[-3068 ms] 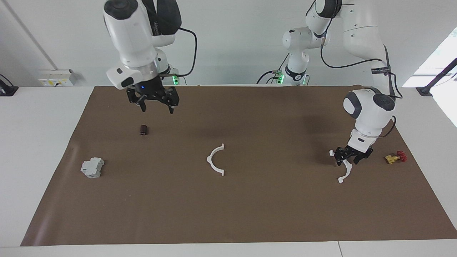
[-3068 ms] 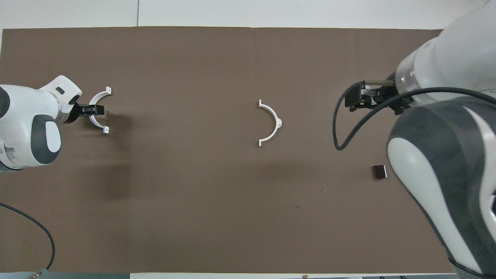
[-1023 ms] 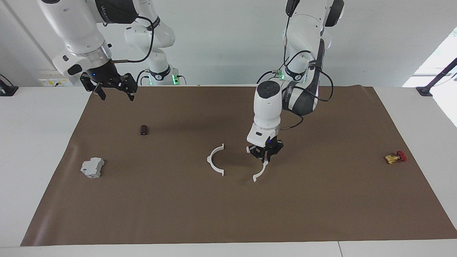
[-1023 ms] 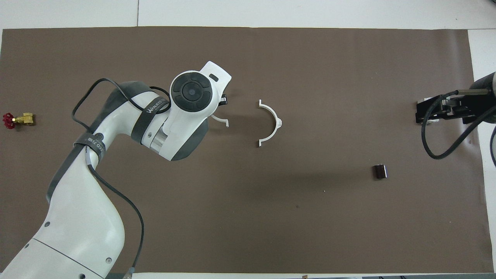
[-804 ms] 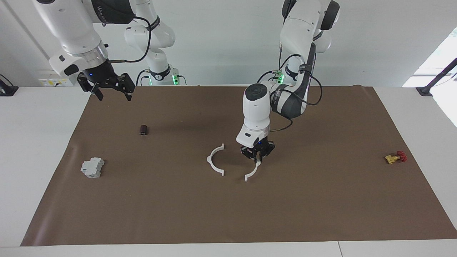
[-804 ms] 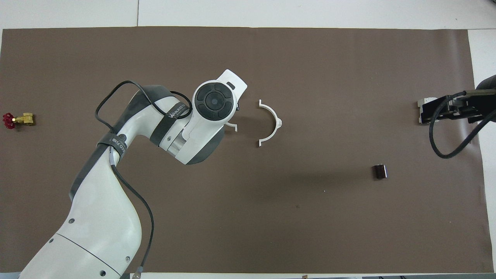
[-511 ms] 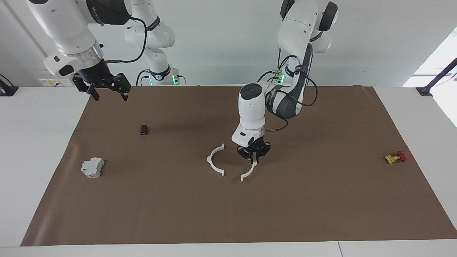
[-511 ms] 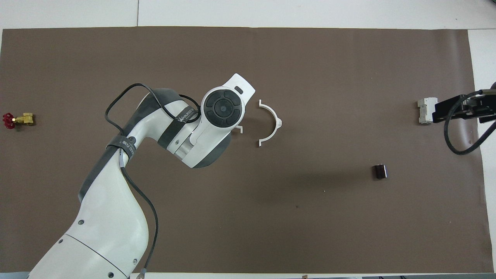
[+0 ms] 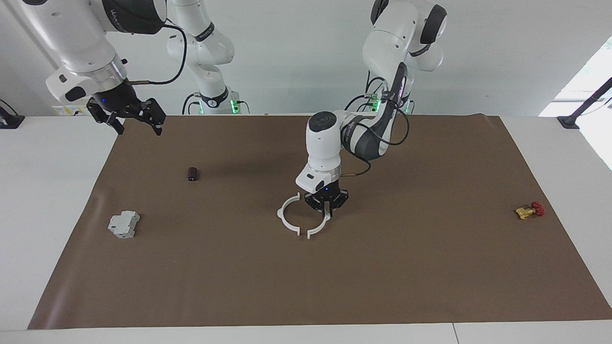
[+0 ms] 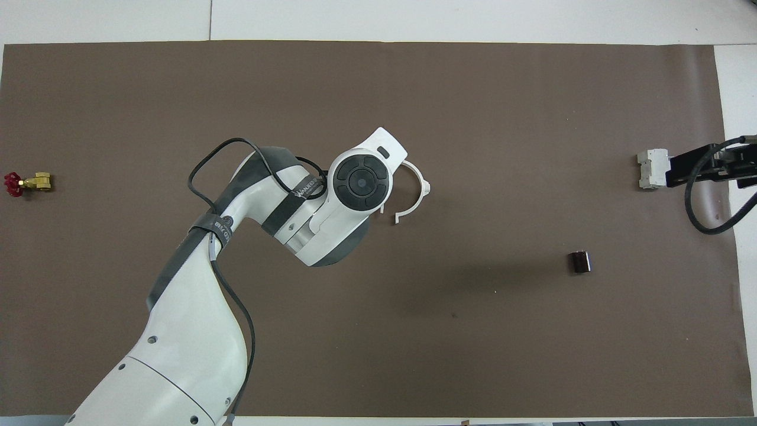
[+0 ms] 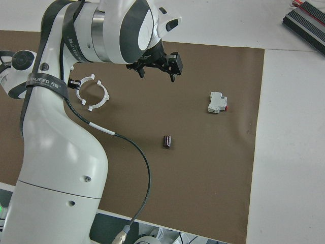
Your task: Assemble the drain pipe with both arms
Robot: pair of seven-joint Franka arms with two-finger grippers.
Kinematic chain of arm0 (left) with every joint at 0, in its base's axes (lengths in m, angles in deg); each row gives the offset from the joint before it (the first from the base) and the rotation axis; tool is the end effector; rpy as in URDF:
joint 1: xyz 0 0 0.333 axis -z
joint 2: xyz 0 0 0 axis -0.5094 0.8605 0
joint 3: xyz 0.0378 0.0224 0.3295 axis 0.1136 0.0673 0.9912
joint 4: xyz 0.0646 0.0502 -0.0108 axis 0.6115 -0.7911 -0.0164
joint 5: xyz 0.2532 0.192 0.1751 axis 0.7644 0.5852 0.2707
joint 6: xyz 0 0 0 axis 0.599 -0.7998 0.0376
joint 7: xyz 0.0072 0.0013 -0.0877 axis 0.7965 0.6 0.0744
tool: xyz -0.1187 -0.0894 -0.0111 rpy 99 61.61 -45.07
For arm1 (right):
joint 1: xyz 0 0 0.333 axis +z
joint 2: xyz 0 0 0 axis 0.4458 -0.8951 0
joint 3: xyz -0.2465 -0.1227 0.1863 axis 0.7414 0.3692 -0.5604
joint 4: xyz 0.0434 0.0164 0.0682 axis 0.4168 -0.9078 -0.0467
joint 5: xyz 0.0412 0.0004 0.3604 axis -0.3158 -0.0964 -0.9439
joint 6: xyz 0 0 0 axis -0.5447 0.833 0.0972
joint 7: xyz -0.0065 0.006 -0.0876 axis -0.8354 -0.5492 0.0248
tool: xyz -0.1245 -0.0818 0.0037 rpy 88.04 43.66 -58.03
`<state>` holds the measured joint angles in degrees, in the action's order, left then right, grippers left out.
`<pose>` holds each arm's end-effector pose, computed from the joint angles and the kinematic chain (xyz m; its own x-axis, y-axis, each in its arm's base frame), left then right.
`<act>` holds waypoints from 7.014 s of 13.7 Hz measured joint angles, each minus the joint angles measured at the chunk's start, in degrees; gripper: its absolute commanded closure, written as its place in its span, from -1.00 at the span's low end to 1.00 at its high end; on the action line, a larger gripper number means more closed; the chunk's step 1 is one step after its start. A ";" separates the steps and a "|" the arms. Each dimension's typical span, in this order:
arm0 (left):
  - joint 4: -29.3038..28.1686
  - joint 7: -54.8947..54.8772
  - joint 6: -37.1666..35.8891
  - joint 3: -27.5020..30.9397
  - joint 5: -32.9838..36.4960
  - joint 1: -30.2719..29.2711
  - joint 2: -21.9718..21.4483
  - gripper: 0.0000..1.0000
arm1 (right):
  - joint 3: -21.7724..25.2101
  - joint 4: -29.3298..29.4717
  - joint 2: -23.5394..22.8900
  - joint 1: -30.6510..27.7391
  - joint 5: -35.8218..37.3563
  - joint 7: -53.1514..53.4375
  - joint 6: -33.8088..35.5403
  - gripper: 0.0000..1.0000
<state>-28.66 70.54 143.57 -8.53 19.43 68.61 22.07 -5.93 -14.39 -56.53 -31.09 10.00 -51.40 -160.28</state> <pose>0.5356 -0.4185 0.3100 0.9700 -0.0894 0.2259 -0.0726 -0.9940 -0.0819 0.5199 -0.0202 0.5944 0.9980 -0.0431 -0.0458 -0.0423 -0.9989 0.0178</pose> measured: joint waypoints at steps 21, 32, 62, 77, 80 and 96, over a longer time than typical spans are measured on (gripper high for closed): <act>-0.96 1.16 2.07 0.00 -0.74 1.41 0.31 1.00 | -0.27 0.00 0.00 0.01 -0.01 -0.01 0.00 -1.00; -1.66 1.55 3.25 0.23 -0.75 1.44 0.32 1.00 | -0.30 0.00 0.00 0.08 -0.01 -0.01 0.00 -1.00; -4.42 0.32 3.01 0.91 -0.74 -5.75 -4.88 -1.00 | -0.30 0.00 0.00 0.36 -0.01 -0.01 0.00 -1.00; -10.74 -40.40 -19.13 1.41 -14.33 -33.86 -29.98 -1.00 | -0.20 0.00 0.00 0.01 -1.91 -0.01 0.00 -1.00; -4.56 -42.93 -25.96 1.45 -15.39 -35.71 -30.22 -1.00 | -0.14 0.00 0.00 -0.03 -1.91 -0.01 0.00 -1.00; 4.22 -44.33 -41.97 0.90 -17.46 -37.42 -29.63 -1.00 | -0.06 0.01 0.00 -0.03 -1.91 -0.01 0.00 -1.00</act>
<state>-24.45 26.21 101.59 -7.63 1.97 31.19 -7.56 -5.99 -14.39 -56.53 -31.12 8.09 -51.41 -160.28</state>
